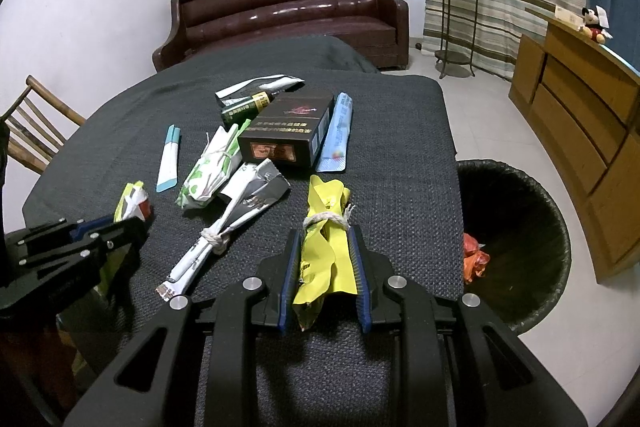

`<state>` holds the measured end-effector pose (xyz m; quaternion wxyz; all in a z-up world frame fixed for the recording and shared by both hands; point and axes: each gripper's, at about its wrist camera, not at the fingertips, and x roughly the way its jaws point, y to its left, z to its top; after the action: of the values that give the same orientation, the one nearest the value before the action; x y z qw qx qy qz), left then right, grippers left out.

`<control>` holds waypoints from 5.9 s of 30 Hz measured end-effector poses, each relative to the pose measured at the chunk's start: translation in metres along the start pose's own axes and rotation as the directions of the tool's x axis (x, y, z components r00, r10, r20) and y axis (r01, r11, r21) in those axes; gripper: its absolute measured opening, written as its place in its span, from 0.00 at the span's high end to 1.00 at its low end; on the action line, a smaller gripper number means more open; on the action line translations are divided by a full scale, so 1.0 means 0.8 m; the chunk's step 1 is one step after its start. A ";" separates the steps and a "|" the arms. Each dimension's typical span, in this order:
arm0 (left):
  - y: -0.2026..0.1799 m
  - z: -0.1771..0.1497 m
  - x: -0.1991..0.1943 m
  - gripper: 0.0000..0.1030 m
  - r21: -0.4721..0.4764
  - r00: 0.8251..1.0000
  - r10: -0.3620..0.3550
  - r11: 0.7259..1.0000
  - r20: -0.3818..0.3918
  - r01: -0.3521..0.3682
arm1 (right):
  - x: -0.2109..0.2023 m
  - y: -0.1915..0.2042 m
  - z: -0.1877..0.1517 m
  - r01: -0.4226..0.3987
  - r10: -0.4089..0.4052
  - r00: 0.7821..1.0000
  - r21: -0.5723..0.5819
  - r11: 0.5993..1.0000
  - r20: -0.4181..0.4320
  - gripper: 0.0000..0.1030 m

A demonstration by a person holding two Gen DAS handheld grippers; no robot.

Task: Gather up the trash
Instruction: 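Grasp the white paper wrapper with the left gripper while the right gripper holds the yellow wrapper, then carry the white and yellow wrappers in both grippers over the trash bin, then open both grippers to drop the wrappers into the bin, then move both open grippers back over the trash on the table, then lower the right gripper onto the white printed wrapper and close it, then grasp the white-green packet with the left gripper while the right gripper holds the white wrapper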

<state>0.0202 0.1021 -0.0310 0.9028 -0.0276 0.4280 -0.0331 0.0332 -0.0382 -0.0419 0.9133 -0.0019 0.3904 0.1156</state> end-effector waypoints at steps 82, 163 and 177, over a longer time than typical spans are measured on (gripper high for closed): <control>-0.261 0.110 0.088 0.48 0.247 0.983 -0.173 0.956 0.052 0.156 | -0.018 -0.221 0.032 0.262 -0.291 0.953 0.257 0.930 0.083 0.56; 0.039 0.022 -0.018 0.41 -0.026 0.993 0.024 0.999 0.113 -0.022 | -0.005 0.077 0.009 0.071 -0.072 0.997 -0.064 0.995 -0.015 0.82; -0.018 0.039 0.001 0.41 0.007 0.996 -0.023 1.000 0.087 0.022 | -0.020 0.002 0.028 0.122 -0.123 0.991 0.016 0.992 0.059 0.82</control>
<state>0.0442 0.0884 -0.0111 0.9201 -0.0313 0.3880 -0.0432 0.0380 -0.0375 -0.0151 0.9299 -0.0166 0.3630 0.0569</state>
